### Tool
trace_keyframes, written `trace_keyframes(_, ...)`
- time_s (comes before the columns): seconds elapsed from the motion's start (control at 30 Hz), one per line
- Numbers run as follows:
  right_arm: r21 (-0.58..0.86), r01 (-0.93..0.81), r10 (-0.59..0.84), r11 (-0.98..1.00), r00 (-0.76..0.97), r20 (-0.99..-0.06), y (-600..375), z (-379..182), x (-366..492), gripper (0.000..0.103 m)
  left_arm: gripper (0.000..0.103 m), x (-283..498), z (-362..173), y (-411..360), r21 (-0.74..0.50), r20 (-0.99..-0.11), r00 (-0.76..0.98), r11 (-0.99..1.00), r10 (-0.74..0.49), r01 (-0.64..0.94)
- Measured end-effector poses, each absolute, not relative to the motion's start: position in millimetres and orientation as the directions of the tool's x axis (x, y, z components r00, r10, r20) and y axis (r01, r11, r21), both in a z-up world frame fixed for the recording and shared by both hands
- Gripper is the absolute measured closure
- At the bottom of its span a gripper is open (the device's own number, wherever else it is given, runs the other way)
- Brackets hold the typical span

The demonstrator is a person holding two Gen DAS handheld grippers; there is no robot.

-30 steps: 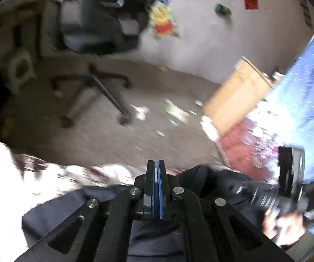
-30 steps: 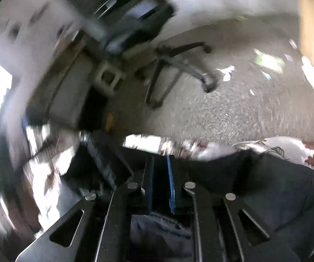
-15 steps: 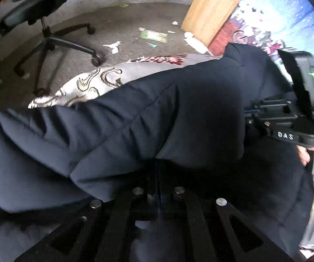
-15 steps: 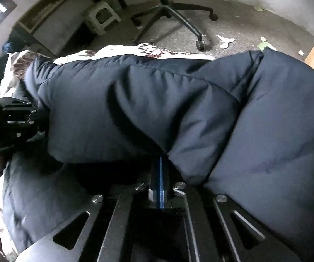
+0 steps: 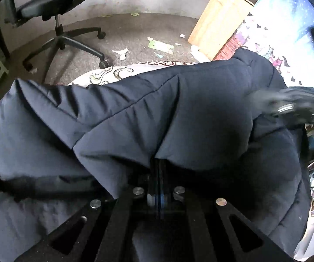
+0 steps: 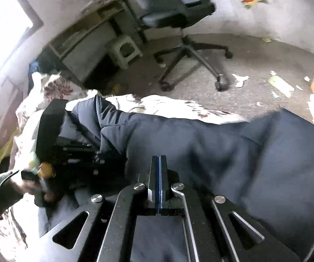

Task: Fold large clothes
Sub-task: 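Lift the held jacket edges and fold them over toward the collar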

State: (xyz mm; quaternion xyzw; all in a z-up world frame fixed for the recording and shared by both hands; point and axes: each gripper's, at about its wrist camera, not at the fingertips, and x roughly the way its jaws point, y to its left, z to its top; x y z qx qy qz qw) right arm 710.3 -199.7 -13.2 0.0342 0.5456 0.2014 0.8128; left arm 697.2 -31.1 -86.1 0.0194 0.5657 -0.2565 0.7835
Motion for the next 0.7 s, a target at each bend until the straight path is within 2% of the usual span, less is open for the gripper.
trace_keyframes(0.07, 0.295, -0.252, 0.339, 0.922, 0.153, -0.928, -187, -56, 721, 0.103, 0.099, 695, -90, -28, -0.259, -0.899, 0.224, 0.870, -0.376, 0.421)
trace_keyframes(0.1, 0.301, -0.240, 0.340, 0.923, 0.141, -0.930, -187, -65, 721, 0.103, 0.099, 694, -94, -27, -0.264, -0.898, 0.222, 0.869, -0.380, 0.420)
trace_keyframes(0.2, 0.309, -0.218, 0.347, 0.926, 0.161, -0.924, -187, -74, 723, 0.103, 0.099, 694, -101, -25, -0.278, -0.887, 0.241, 0.872, -0.394, 0.404)
trace_keyframes(0.33, 0.189, -0.270, 0.264, 0.944, 0.278, -0.924, -168, -76, 706, 0.103, 0.099, 695, -101, -26, -0.267, -0.891, 0.252, 0.886, -0.376, 0.378)
trace_keyframes(0.43, 0.216, -0.256, 0.292, 0.942, 0.313, -0.904, -188, -51, 687, 0.103, 0.099, 690, -91, -24, -0.257, -0.894, 0.254, 0.887, -0.369, 0.384)
trace_keyframes(0.53, 0.124, -0.189, 0.196, 0.974, 0.438, -0.878, -226, -17, 677, 0.103, 0.099, 685, -92, -22, -0.254, -0.887, 0.270, 0.884, -0.374, 0.392)
trace_keyframes(0.63, 0.128, -0.122, 0.162, 0.984, 0.331, -0.930, -253, -42, 697, 0.103, 0.099, 683, -94, -24, -0.246, -0.883, 0.293, 0.893, -0.367, 0.377)
trace_keyframes(0.7, 0.218, -0.072, 0.230, 0.973, 0.271, -0.935, -263, -70, 705, 0.103, 0.099, 680, -94, -27, -0.223, -0.885, 0.305, 0.895, -0.352, 0.386)
